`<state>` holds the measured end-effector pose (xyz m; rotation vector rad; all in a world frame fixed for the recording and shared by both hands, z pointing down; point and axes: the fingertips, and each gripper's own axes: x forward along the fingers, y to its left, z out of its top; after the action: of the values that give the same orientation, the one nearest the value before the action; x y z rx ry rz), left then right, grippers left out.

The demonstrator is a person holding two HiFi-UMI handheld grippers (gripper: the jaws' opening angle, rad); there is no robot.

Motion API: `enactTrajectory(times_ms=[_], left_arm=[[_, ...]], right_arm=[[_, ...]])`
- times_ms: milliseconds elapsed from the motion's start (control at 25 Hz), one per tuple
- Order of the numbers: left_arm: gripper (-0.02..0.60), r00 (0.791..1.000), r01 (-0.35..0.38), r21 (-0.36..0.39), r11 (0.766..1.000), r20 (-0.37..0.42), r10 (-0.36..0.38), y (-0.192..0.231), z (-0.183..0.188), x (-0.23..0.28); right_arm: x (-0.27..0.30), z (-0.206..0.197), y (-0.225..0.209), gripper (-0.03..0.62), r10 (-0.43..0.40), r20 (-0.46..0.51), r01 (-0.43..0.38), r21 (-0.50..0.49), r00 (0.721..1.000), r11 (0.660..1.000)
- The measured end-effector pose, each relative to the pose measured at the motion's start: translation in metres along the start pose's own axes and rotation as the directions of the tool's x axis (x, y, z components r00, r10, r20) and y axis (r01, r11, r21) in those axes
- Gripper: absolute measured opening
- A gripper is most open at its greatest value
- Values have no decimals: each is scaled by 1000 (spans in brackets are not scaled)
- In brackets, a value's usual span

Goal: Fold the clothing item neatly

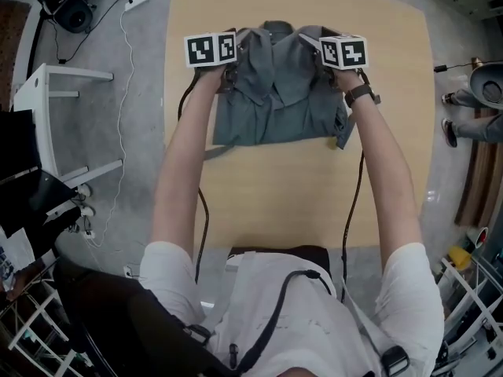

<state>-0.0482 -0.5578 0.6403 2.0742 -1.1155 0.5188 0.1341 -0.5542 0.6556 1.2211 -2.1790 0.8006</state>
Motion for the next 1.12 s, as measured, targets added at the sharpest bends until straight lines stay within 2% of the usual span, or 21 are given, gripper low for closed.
enactTrajectory(times_ms=[120, 200, 360, 480, 600, 680, 760, 840, 960, 1040, 1120], left_arm=[[169, 1000, 6, 20, 1000, 20, -7, -5, 0, -18], [167, 999, 15, 25, 1000, 43, -16, -11, -1, -34], [166, 989, 84, 9, 996, 125, -84, -37, -4, -73], [161, 972, 107, 41, 993, 208, -113, -64, -5, -114], [125, 953, 81, 74, 994, 288, -99, -85, -7, -157], [79, 940, 61, 79, 995, 331, -84, -98, -14, -183], [0, 932, 48, 94, 994, 354, -79, -114, -28, -206], [0, 932, 48, 114, 992, 352, -86, -131, -50, -222], [-2, 928, 12, 143, 990, 366, -65, -152, -86, -244], [-2, 907, -34, 206, 978, 417, -57, -171, -96, -266], [-2, 885, -47, 248, 968, 460, -75, -191, -102, -291]], right_arm=[[-16, 0, -3, 388, 3, -36, -3, 1, 999, 1000], [-35, 6, -3, 377, -3, -9, 3, 11, 1000, 1000], [-86, 13, 19, 309, -16, 122, 18, -9, 992, 1000], [-130, 10, 58, 243, -13, 254, 21, -29, 967, 999], [-170, 1, 96, 158, 3, 380, -27, 56, 925, 998], [-192, -13, 118, 98, 13, 435, -81, 137, 900, 987], [-212, -29, 140, 6, 19, 473, -130, 205, 881, 970], [-228, -47, 162, 2, 18, 488, -144, 223, 873, 964], [-254, -72, 197, 2, 7, 495, -101, 164, 869, 981], [-278, -75, 224, 2, -7, 517, -22, 49, 856, 999], [-302, -74, 253, 5, -8, 551, 31, -32, 835, 999]])
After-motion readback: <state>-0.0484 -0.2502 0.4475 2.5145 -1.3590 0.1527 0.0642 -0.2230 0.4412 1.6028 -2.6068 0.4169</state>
